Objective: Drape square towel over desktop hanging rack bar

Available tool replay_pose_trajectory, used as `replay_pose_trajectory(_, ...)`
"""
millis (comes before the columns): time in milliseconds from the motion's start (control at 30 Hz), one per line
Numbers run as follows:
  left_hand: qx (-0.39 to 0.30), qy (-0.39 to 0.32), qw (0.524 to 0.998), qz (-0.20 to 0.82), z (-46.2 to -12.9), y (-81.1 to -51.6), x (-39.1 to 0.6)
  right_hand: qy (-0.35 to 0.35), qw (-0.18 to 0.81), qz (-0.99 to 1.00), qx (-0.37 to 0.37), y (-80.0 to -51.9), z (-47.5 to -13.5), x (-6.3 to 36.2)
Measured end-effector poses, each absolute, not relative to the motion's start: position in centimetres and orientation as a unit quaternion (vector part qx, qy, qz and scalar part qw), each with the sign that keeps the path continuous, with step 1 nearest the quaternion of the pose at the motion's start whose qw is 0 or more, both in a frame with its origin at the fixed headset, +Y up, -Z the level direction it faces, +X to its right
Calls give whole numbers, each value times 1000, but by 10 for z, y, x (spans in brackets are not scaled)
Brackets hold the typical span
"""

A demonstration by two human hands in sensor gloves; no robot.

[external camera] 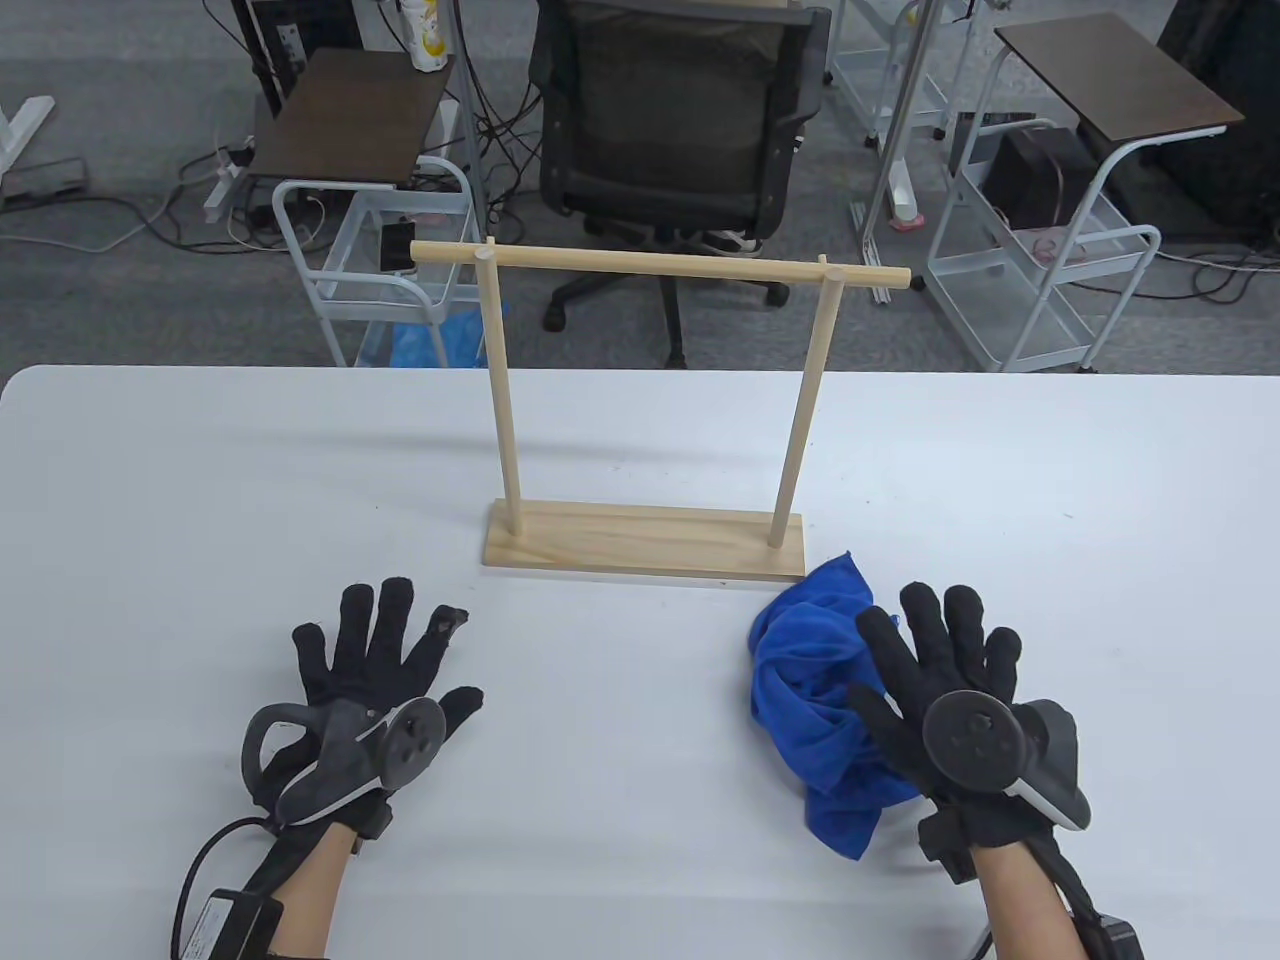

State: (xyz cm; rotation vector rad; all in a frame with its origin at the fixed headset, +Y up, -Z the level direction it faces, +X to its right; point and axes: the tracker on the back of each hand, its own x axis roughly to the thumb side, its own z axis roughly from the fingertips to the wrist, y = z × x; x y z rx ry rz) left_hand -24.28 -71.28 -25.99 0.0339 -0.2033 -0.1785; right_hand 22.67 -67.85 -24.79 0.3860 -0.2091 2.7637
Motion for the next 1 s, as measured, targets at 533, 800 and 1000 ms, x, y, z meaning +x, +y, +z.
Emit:
replay_pose_trajectory(533, 5, -103, 991, -90, -259, -713, -243, 93, 163, 945, 269, -694, -249, 205)
replay_pose_trajectory(800, 5, -102, 992, -79, -259, -713, -245, 183, 30, 953, 239, -713, -250, 191)
replay_pose_trajectory(1000, 2, -104, 991, -79, -260, -713, -245, 104, 32, 960, 258, -727, -254, 186)
